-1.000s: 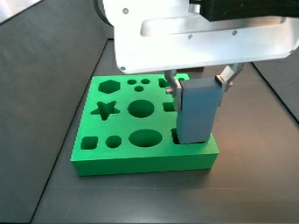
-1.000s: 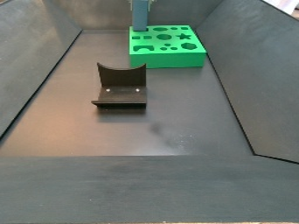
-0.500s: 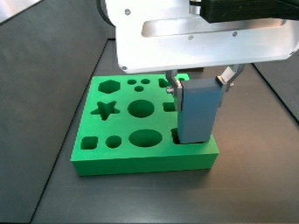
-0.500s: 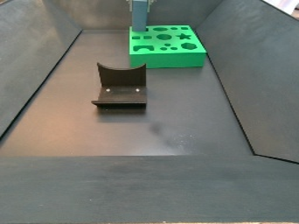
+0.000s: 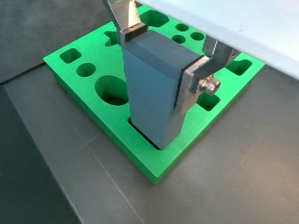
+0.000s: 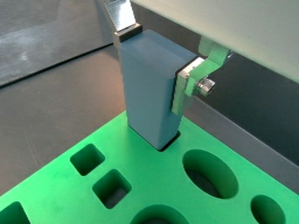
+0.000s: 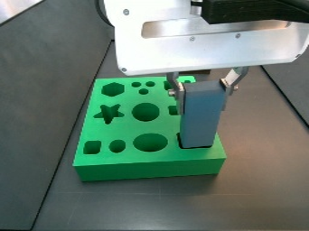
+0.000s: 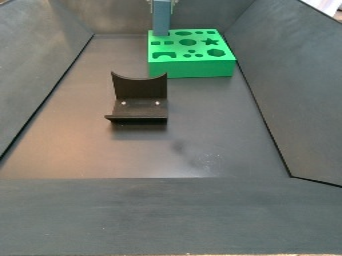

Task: Pick up the rectangle object. Move up. Place the rectangle object on the fixture. Regrasp the rectangle object. Move to above the board. Insert the rectangle object.
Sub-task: Insert the rectangle object.

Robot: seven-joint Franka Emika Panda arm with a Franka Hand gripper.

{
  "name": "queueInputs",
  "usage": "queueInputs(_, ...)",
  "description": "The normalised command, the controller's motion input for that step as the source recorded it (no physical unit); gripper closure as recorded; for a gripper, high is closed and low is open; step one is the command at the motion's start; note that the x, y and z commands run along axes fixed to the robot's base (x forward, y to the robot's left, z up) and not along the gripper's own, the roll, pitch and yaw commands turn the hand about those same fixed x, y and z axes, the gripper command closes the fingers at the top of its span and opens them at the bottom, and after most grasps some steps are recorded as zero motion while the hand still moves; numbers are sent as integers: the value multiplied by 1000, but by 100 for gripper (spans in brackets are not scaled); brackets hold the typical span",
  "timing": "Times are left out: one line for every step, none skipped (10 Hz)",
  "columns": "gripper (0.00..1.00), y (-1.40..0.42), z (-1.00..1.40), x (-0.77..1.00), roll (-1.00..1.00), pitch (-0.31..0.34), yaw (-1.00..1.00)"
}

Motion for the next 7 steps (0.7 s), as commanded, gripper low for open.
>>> queueInputs(100, 0, -46, -183, 0, -21, 0)
queueInputs(100, 0, -40, -117, 0, -14, 0)
queueInputs(100, 0, 0, 0, 0, -26, 0)
queueInputs(100, 0, -240, -43, 113, -53, 0)
queueInputs(100, -186, -283, 0, 173, -81, 0)
queueInputs(100, -194, -283, 0, 96, -59, 0)
queueInputs(100, -137, -489, 0, 110, -99, 0)
